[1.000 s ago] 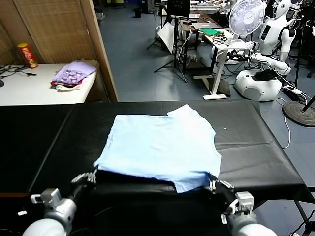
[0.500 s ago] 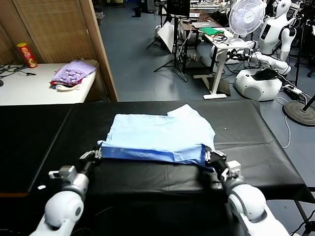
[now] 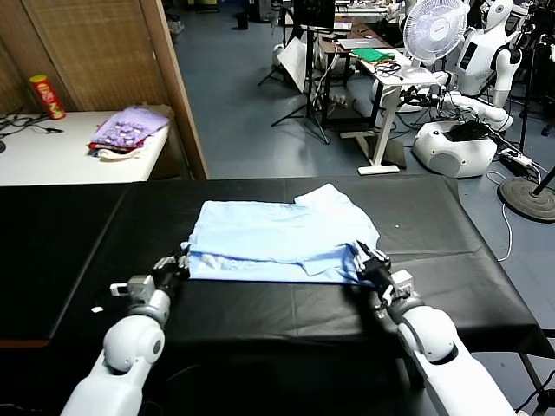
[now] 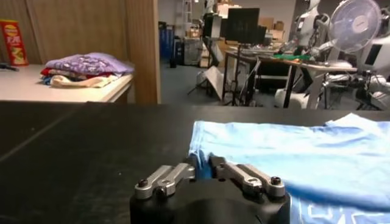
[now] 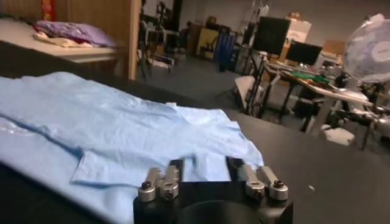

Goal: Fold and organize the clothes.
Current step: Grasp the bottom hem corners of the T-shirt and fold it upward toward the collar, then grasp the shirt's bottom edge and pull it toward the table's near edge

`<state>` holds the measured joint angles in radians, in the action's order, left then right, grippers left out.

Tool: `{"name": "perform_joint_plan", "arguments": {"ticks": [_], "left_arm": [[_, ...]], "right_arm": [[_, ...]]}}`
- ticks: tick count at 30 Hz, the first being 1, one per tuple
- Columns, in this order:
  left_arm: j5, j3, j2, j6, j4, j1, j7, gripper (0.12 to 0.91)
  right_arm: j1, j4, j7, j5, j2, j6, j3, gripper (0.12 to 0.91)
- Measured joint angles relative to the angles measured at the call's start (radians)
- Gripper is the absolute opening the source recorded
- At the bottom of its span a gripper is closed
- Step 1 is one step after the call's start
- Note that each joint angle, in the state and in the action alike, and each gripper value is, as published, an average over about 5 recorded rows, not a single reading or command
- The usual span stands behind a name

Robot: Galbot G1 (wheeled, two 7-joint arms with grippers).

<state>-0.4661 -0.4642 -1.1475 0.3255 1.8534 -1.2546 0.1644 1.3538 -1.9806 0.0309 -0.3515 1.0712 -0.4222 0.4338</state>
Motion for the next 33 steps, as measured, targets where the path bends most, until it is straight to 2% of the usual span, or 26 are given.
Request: {"name": "perform_joint_plan", "arguments": {"ticks": [2, 4, 9, 11, 13, 16, 20, 24, 27, 33], "left_arm": [[0.0, -0.004, 0.002, 0.004, 0.005, -0.018, -0.007, 0.76], [-0.009, -0.007, 0.002, 0.012, 0.006, -0.034, -0.015, 0.786], [-0.069, -0.016, -0.003, 0.033, -0.007, -0.051, -0.026, 0.798], [-0.089, -0.019, -0.005, 0.035, -0.017, -0.051, -0.026, 0.783], [-0.103, -0.022, -0.005, 0.034, -0.027, -0.05, -0.027, 0.736], [-0.118, -0.024, -0.005, 0.034, -0.042, -0.045, -0.028, 0.598], [-0.113, -0.025, -0.005, 0.034, -0.043, -0.05, -0.027, 0.381], [-0.092, -0.035, -0.003, 0.042, -0.011, -0.079, -0.004, 0.176], [-0.064, -0.049, 0.001, 0.053, 0.038, -0.125, 0.017, 0.131], [0.008, -0.08, -0.005, 0.062, 0.177, -0.267, 0.039, 0.128]], "right_arm": [[0.013, 0.0, 0.004, -0.013, 0.005, -0.005, 0.011, 0.77], [0.018, 0.006, 0.005, -0.02, 0.009, -0.005, 0.017, 0.714], [0.015, 0.035, 0.004, -0.024, 0.016, 0.0, 0.014, 0.467], [0.011, 0.048, 0.003, -0.026, 0.018, 0.0, 0.011, 0.368], [0.007, 0.057, 0.004, -0.033, 0.02, 0.0, 0.009, 0.251], [0.005, 0.059, 0.008, -0.056, 0.017, -0.002, 0.008, 0.14], [0.015, 0.038, 0.015, -0.078, 0.0, -0.014, 0.009, 0.123], [0.041, -0.01, 0.038, -0.107, -0.033, -0.058, 0.017, 0.122], [0.069, -0.049, 0.053, -0.117, -0.052, -0.089, 0.025, 0.122], [0.116, -0.093, 0.058, -0.118, -0.06, -0.102, 0.027, 0.122]]}}
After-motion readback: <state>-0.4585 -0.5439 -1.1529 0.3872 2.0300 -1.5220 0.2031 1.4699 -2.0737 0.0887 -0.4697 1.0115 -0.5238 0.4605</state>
